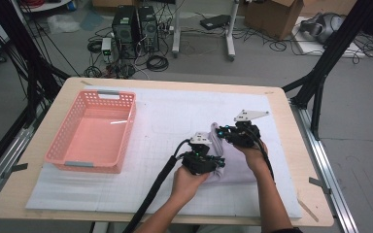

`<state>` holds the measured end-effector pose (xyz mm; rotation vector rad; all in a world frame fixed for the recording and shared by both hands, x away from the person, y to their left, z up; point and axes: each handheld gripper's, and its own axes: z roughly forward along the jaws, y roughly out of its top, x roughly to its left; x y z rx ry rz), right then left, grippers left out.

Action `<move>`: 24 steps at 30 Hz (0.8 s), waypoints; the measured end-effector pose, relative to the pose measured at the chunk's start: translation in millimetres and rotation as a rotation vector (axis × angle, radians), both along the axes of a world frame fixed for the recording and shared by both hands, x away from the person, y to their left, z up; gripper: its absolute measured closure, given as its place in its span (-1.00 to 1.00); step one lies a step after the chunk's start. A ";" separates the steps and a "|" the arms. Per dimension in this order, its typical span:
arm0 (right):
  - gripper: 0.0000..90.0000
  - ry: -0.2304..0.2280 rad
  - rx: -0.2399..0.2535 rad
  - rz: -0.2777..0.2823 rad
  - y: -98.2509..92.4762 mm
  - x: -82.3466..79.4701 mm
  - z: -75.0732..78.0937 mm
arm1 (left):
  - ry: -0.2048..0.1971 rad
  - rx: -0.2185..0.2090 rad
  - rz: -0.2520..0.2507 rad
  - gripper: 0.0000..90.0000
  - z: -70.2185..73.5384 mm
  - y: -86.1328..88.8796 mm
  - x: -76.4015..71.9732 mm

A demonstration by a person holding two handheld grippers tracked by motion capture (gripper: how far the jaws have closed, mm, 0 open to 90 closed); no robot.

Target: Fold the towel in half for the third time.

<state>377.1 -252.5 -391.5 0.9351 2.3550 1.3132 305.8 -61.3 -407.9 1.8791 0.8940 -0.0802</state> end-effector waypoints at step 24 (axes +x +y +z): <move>0.24 0.018 0.036 -0.268 -80.3 -16.8 -12.4 | -0.129 -0.022 -0.043 -0.10 9.8 -30.4 1.4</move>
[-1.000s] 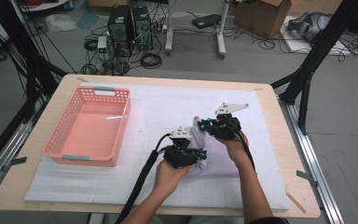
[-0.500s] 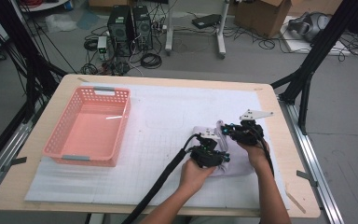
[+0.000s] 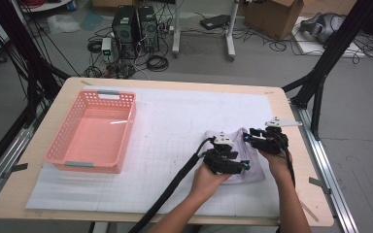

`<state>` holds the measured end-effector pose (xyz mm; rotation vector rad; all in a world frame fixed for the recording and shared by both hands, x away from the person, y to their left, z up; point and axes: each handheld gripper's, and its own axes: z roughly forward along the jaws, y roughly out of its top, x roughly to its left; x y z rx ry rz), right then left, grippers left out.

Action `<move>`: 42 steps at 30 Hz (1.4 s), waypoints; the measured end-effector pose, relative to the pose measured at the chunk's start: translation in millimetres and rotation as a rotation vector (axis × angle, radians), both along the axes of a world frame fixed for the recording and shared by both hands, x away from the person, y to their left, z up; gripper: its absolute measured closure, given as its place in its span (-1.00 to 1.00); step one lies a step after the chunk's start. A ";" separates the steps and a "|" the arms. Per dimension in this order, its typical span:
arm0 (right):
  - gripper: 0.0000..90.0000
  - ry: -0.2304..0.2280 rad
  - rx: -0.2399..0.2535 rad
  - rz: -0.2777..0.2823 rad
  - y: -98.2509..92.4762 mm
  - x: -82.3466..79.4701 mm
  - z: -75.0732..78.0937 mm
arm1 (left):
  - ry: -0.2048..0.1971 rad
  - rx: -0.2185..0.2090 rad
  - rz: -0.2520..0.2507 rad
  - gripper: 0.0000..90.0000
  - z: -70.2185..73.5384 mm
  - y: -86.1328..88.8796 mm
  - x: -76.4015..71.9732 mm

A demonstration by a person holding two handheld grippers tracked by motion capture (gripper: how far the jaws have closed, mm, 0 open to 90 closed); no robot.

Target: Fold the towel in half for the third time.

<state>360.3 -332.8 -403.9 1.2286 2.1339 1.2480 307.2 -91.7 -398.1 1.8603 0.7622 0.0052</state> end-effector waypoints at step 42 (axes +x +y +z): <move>0.71 0.185 -0.019 0.027 18.9 -79.6 -30.5 | -0.291 0.051 0.219 -0.50 -31.6 187.2 -19.8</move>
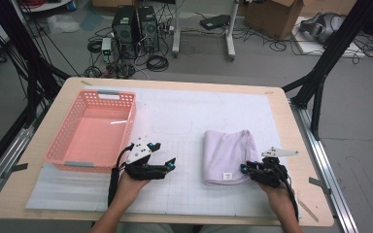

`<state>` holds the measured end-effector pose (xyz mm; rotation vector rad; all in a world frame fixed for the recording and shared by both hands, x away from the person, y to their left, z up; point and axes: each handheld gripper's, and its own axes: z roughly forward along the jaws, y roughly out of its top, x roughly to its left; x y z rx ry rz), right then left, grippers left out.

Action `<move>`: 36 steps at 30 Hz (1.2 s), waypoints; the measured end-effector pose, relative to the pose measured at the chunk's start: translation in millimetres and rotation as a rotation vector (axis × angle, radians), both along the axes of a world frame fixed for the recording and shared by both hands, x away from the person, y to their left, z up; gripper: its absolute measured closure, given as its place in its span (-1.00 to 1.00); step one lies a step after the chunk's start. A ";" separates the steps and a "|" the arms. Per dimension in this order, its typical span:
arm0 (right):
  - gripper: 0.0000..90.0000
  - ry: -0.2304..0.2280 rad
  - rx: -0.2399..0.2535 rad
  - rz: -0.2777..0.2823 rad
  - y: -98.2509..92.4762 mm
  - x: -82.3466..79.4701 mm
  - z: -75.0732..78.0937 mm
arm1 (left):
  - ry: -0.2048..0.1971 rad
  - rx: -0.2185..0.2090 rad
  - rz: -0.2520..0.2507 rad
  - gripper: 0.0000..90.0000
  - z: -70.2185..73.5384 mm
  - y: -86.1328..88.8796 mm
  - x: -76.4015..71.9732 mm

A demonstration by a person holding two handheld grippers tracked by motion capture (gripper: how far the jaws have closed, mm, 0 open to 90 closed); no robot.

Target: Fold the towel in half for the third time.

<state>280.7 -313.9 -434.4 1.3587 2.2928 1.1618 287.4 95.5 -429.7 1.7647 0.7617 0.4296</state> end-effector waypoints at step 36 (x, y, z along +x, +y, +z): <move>0.90 -0.102 -0.047 -0.068 -19.1 -13.2 33.7 | 0.033 0.010 0.017 -0.48 -3.7 1.0 3.0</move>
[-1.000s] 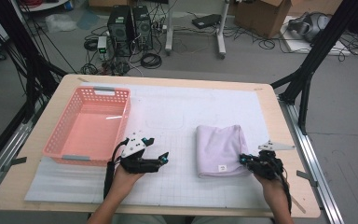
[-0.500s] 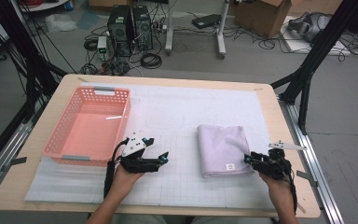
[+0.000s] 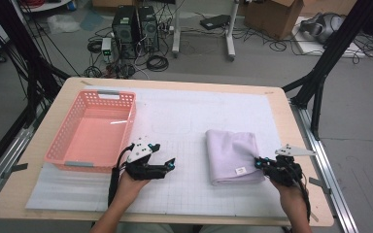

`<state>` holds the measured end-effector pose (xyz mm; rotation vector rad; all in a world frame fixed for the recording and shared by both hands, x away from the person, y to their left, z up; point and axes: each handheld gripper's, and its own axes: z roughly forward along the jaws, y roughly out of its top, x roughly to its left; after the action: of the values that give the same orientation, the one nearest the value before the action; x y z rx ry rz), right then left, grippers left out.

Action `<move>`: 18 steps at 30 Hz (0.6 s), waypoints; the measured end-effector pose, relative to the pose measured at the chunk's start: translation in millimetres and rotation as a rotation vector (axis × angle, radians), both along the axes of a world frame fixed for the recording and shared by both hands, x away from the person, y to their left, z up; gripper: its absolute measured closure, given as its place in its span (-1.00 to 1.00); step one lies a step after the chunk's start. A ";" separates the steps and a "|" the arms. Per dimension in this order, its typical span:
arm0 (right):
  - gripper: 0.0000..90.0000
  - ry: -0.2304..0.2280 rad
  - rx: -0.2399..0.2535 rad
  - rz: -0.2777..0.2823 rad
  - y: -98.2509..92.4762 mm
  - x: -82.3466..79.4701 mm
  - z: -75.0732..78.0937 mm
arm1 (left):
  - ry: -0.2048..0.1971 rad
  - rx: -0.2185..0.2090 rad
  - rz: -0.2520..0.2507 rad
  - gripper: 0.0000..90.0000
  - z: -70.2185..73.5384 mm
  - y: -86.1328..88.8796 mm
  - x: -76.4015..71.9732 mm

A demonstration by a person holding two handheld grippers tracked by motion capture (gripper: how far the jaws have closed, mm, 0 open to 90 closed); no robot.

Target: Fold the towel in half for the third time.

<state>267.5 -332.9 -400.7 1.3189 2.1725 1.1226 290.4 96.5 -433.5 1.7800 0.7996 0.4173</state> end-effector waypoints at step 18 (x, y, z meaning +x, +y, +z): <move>0.34 -0.034 0.013 0.055 8.5 3.7 -14.5 | 0.006 -0.006 0.012 -0.48 0.3 0.9 0.0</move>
<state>271.2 -324.4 -415.2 1.2432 2.1924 1.1737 290.4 97.5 -433.1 1.7725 0.8149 0.4170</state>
